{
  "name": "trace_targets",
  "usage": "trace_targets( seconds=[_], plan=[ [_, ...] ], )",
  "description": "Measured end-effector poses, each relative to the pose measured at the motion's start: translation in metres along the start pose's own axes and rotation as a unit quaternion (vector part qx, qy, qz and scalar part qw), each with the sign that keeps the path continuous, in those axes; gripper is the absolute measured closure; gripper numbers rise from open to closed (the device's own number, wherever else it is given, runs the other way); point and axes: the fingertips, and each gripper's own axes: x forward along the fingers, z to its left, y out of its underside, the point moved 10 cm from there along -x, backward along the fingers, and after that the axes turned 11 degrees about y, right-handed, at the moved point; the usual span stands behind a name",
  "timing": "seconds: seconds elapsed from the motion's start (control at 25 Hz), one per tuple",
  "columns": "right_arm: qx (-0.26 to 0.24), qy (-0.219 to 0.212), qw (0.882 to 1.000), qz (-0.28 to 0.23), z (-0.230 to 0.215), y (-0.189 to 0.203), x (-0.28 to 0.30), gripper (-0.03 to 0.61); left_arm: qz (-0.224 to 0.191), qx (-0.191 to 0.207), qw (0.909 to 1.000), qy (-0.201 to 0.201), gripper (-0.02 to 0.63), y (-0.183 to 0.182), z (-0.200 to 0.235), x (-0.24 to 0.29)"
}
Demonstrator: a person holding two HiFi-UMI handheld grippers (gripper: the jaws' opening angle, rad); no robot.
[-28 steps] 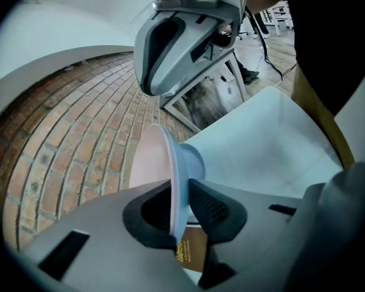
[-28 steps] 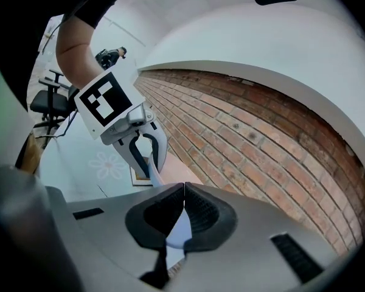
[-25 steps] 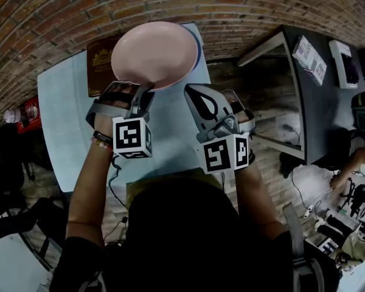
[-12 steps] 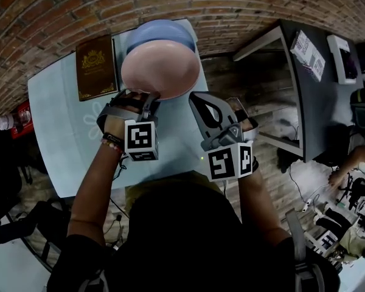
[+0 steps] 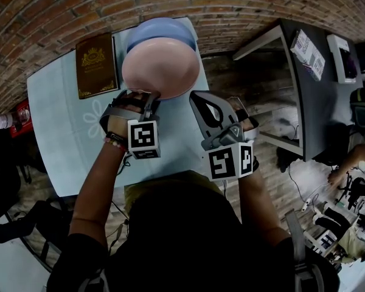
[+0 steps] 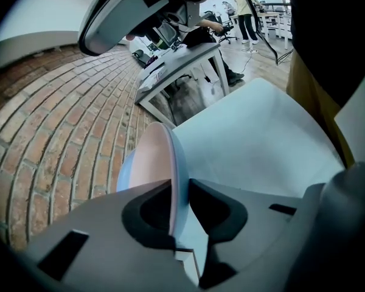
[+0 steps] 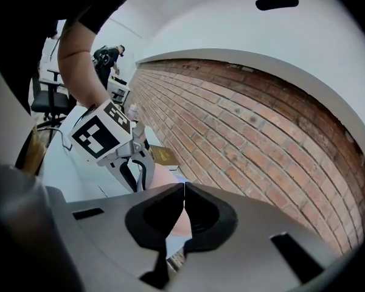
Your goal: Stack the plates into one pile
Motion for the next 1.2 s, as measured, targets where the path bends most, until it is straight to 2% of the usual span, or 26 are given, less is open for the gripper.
trace_targets(
  seconds=[0.2, 0.28, 0.36, 0.72, 1.2],
  plan=[
    [0.002, 0.006, 1.000, 0.000, 0.001, 0.002, -0.003, 0.545, -0.006, -0.032, 0.9995, 0.003, 0.523, 0.001, 0.001, 0.004],
    [0.001, 0.007, 1.000, 0.001, 0.001, 0.002, -0.004, 0.545, -0.009, -0.041, 0.9991, -0.004, 0.500, 0.004, 0.001, 0.006],
    [0.001, 0.010, 1.000, 0.000, 0.001, 0.001, -0.005, 0.545, -0.008, -0.040, 0.9991, -0.014, 0.472, 0.007, 0.002, 0.008],
    [0.006, 0.015, 1.000, -0.004, 0.005, -0.001, -0.008, 0.545, 0.005, -0.055, 0.9984, -0.003, 0.472, 0.013, -0.002, 0.003],
    [0.003, 0.019, 1.000, -0.005, 0.005, -0.002, -0.012, 0.545, 0.000, -0.058, 0.9982, -0.011, 0.472, 0.010, -0.008, 0.006]
  ],
)
